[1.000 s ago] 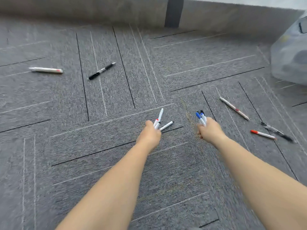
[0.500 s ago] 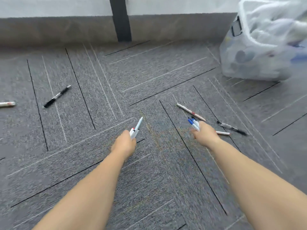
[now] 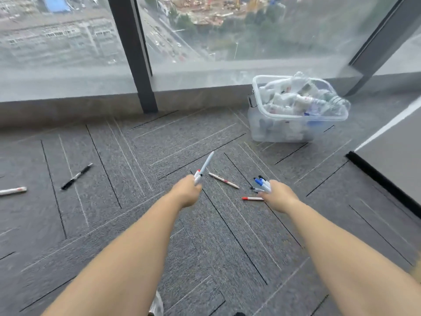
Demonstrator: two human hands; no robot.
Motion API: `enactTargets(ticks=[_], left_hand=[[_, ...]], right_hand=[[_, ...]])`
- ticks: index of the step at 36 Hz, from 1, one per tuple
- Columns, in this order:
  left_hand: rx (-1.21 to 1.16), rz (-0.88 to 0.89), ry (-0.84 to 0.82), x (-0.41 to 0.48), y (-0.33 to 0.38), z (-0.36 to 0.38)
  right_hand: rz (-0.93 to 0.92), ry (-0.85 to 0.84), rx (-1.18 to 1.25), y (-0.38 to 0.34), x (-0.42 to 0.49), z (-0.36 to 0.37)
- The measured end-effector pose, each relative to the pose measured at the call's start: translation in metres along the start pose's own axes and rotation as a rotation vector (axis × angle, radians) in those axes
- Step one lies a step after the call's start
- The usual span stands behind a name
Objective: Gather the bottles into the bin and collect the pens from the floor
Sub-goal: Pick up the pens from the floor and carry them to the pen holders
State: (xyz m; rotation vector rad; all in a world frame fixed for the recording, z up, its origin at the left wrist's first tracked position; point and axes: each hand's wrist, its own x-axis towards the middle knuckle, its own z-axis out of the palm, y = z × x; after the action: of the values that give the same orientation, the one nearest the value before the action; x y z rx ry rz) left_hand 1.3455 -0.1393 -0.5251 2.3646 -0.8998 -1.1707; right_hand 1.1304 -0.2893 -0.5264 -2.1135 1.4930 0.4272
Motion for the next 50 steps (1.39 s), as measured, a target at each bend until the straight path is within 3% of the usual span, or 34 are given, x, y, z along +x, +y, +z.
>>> enactTargets(ticks=[7,16,25,30,35,40,50], left_hand=[[-0.074,-0.022,0.018,0.018,0.017,0.021],[0.207,-0.088,0.129,0.097,0.019,0.095],[0.317,-0.118,0.165,0.163,0.005,0.147],[0.259,-0.108,0.19,0.188,0.003,0.159],[0.226,-0.136,0.234,0.208,0.008,0.162],[0.017,-0.291,0.245,0.226,0.019,0.16],[-0.105,-0.426,0.225,0.25,0.029,0.173]], right_hand=[[-0.042,-0.007,-0.037,0.017,0.012,-0.007],[-0.063,-0.09,-0.147,0.074,0.091,0.068],[-0.126,-0.062,-0.114,0.089,0.165,0.116],[-0.2,-0.075,-0.223,0.091,0.184,0.124],[-0.433,-0.062,-0.429,0.084,0.188,0.113],[-0.412,0.044,-0.402,0.095,0.199,0.102],[-0.408,-0.052,-0.367,0.114,0.23,0.098]])
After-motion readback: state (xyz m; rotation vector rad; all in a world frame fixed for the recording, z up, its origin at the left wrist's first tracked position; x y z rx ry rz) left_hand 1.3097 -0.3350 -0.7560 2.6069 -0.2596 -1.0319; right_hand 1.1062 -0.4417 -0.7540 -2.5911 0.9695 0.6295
